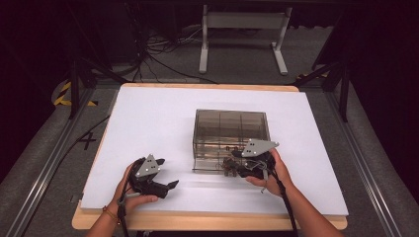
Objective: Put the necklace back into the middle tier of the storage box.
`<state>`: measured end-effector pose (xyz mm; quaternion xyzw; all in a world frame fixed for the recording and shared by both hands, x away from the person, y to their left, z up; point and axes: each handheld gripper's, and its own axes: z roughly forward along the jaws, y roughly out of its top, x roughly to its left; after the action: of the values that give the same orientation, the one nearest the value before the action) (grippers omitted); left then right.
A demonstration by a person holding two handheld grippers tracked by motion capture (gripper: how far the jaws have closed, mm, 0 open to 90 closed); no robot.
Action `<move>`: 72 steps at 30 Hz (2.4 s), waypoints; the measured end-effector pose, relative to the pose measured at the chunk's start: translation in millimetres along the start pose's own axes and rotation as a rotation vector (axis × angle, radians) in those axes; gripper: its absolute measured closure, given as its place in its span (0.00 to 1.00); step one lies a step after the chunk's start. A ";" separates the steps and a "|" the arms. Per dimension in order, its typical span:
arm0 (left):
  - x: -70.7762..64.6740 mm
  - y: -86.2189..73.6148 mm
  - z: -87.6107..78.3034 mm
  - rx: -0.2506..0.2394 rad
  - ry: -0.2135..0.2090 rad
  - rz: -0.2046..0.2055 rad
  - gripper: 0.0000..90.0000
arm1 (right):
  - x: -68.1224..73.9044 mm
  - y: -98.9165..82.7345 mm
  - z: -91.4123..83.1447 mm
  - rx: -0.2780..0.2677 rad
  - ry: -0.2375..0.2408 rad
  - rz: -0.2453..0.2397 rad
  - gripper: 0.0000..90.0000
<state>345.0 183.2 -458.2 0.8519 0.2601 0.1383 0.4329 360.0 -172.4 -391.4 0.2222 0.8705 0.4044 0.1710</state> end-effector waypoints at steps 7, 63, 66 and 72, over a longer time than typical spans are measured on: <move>-0.4 0.7 0.7 0.014 0.010 0.013 0.13 | -1.9 -0.4 -4.4 -0.014 -0.007 0.006 0.67; -65.0 62.6 30.2 -0.024 -0.122 0.166 1.00 | -67.3 -22.4 -68.6 -0.087 -0.305 0.075 0.97; -64.0 63.3 35.5 -0.015 -0.129 0.173 1.00 | -68.8 -25.6 -67.2 -0.079 -0.307 0.088 0.96; -66.0 66.3 45.3 0.003 -0.129 0.194 1.00 | -66.6 -25.1 -65.7 -0.078 -0.321 0.082 0.98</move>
<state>332.7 83.4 -431.8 0.8808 0.1481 0.1243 0.4322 378.6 -263.1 -362.8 0.3126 0.8060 0.4038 0.2993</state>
